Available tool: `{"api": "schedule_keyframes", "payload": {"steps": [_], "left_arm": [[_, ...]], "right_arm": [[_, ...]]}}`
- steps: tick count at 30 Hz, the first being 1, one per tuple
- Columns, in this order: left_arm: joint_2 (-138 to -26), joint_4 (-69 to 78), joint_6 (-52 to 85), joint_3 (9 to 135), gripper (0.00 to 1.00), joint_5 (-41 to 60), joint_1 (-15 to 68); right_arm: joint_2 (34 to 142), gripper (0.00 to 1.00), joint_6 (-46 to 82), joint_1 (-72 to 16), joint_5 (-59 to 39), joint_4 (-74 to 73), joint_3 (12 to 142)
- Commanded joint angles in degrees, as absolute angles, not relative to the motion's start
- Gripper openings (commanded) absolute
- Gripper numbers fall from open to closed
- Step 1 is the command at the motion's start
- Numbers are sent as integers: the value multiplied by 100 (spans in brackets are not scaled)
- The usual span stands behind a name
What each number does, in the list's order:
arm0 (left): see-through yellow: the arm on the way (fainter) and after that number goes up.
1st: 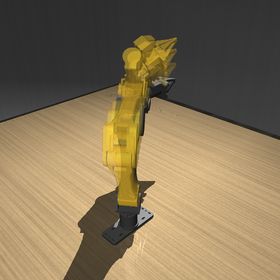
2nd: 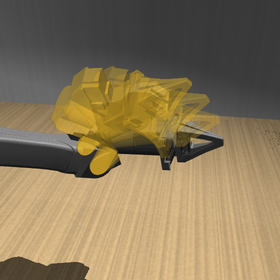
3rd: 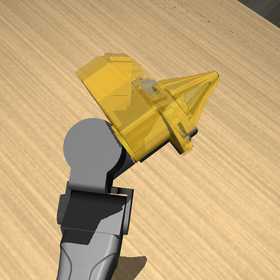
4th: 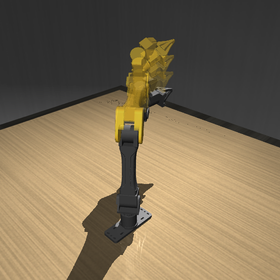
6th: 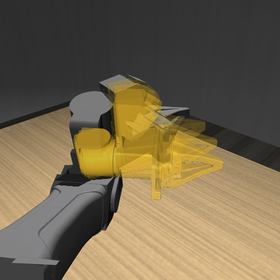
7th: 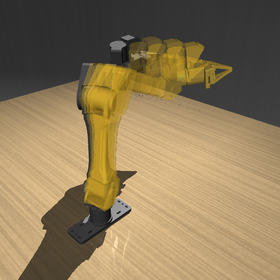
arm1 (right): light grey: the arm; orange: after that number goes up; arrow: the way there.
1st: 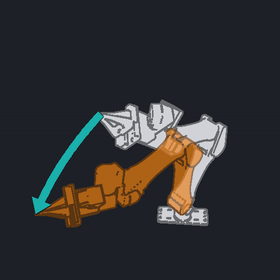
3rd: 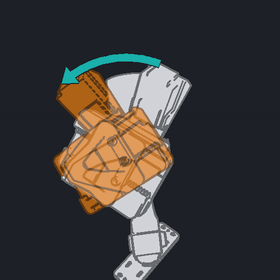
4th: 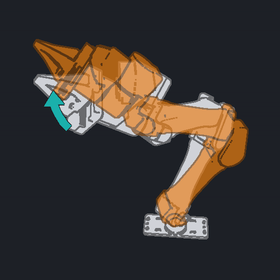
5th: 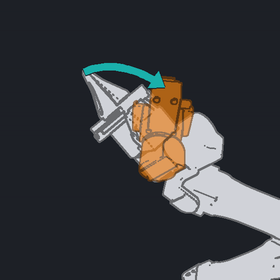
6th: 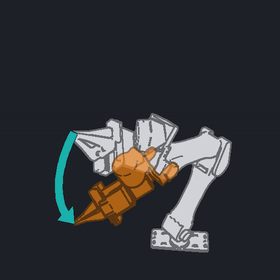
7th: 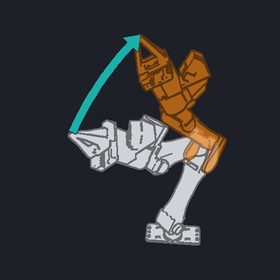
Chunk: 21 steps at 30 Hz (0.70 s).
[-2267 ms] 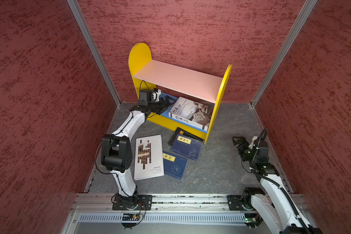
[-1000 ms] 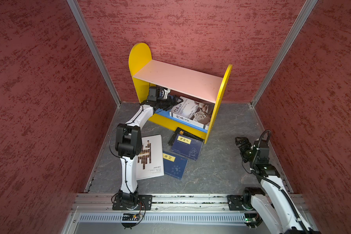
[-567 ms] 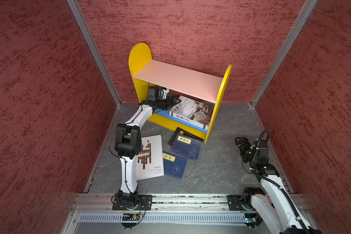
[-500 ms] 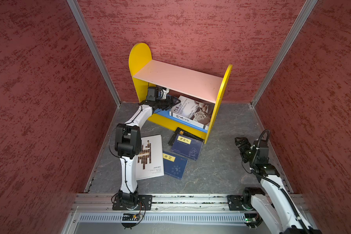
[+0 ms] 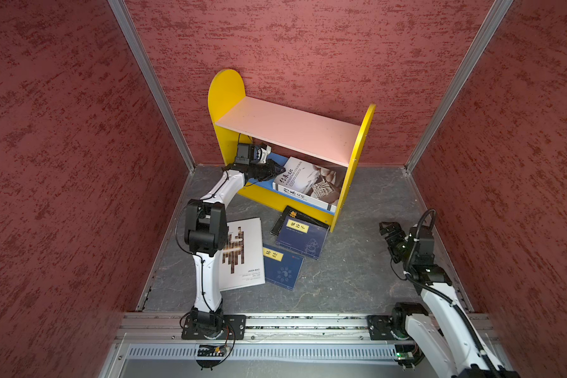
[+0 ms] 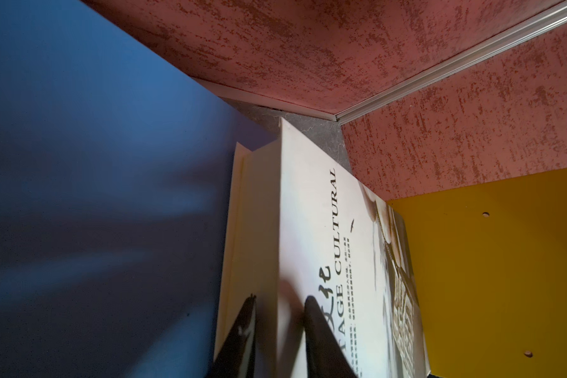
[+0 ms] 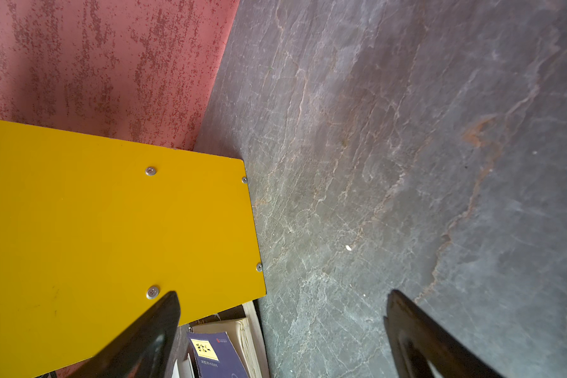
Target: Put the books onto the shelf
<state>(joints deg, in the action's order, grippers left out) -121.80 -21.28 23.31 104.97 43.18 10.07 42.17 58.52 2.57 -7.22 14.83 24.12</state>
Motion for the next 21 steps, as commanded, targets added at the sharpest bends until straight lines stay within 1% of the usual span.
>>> {"api": "schedule_keyframes", "payload": {"steps": [1, 4, 12, 16, 21], "left_arm": [[-11909, -2384, 2243, 10435, 17, 5045, 1258], [-11892, -2393, 2234, 10391, 11, 5064, 1247], [-11766, -2240, 2341, 10140, 2, 5316, 1158], [-11713, -2323, 2260, 10074, 0, 5441, 1139], [-11682, -2440, 2154, 10022, 0, 5467, 1126]], "right_arm": [[4131, 99, 5889, 243, -676, 1396, 2339], [4087, 99, 5901, 244, -669, 1414, 2324], [3926, 99, 5959, 242, -644, 1485, 2251], [3831, 99, 6002, 246, -633, 1527, 2193], [3746, 99, 6029, 239, -624, 1572, 2157]]}}
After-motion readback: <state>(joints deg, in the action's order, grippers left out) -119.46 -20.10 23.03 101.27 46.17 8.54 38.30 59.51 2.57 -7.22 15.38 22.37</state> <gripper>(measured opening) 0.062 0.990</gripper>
